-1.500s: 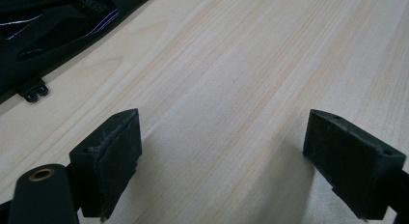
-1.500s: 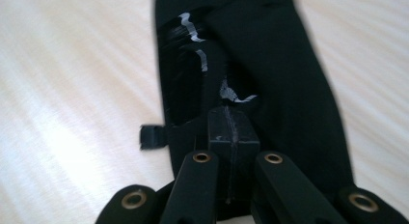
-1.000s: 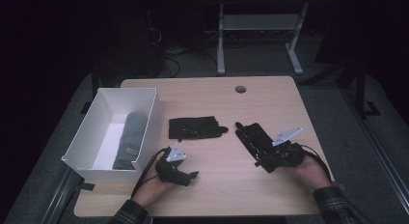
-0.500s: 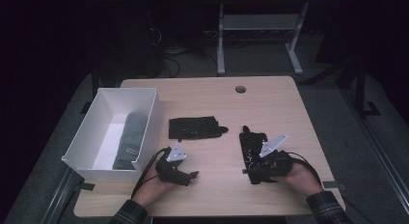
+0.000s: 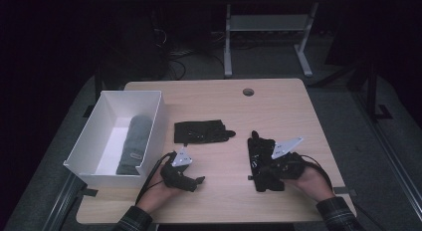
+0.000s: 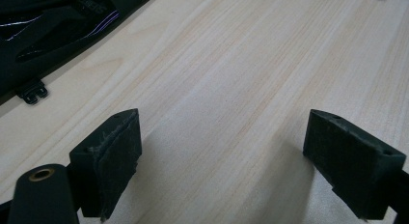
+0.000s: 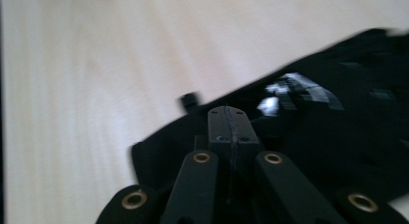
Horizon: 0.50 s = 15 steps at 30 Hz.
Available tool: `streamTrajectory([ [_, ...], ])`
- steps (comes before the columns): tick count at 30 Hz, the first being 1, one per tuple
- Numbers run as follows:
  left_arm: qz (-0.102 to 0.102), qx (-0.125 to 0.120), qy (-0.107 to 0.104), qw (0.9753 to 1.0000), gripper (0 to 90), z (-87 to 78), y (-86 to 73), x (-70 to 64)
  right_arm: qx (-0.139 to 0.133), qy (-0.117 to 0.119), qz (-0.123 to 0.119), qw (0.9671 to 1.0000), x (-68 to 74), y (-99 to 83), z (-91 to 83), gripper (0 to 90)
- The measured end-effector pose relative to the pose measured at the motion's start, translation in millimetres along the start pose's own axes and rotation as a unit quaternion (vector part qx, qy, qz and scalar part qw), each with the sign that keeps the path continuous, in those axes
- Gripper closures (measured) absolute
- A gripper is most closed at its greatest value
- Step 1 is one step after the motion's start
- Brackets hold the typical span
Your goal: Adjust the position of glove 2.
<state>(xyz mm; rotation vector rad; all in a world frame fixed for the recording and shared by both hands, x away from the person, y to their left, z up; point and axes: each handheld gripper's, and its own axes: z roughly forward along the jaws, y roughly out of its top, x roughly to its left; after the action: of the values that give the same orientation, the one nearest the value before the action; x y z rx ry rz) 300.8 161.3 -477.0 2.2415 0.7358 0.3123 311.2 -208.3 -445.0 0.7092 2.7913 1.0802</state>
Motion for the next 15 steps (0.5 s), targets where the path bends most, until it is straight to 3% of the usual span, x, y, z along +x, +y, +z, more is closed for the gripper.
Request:
streamTrajectory([
  [4, 0.0, 0.0, 0.0, 1.0, 12.8, 0.0, 0.0, 0.0, -0.033, -0.044, 0.041, 0.9976, -17.6, -10.0, -13.7, 83.2],
  [7, -0.001, 0.0, 0.003, 1.0, 12.8, 0.1, 0.1, 0.4, -0.043, -0.09, 0.079, 0.9919, -32.3, -20.4, -18.2, 73.1],
  [11, -0.003, -0.001, 0.005, 1.0, 12.8, 0.5, 0.2, 0.4, -0.059, -0.143, 0.124, 0.9801, -49.8, -33.6, -23.2, 61.6],
  [15, -0.006, -0.003, 0.005, 1.0, 12.7, 1.0, 0.4, 0.3, -0.064, -0.19, 0.147, 0.9686, -62.0, -44.9, -26.4, 48.2],
])
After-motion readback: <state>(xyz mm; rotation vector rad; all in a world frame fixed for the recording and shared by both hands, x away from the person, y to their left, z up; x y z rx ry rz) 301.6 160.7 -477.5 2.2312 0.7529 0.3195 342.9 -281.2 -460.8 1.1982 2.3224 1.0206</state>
